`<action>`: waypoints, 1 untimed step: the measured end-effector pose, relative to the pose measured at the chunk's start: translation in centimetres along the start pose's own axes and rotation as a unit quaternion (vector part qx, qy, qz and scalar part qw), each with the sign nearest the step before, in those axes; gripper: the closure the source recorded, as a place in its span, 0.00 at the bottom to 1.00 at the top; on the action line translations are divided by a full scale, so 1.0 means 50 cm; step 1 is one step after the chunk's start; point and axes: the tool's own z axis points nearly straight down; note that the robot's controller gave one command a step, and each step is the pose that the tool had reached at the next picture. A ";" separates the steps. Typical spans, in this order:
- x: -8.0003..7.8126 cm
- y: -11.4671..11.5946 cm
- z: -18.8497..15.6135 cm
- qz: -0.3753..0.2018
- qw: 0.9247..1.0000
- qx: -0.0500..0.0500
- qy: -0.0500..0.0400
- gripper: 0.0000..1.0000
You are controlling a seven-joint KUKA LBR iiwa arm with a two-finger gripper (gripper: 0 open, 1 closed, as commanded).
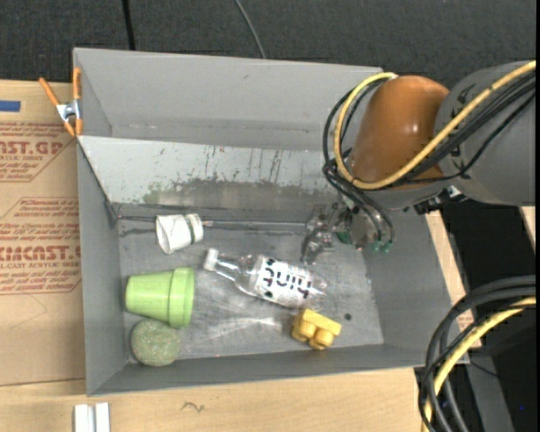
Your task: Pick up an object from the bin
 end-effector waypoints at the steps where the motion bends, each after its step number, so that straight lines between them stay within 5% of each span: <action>1: -0.029 -0.026 0.018 -0.001 1.000 0.001 0.000 1.00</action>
Offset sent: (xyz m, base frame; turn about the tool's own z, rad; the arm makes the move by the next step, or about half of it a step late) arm 0.0049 0.0380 -0.0189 0.0552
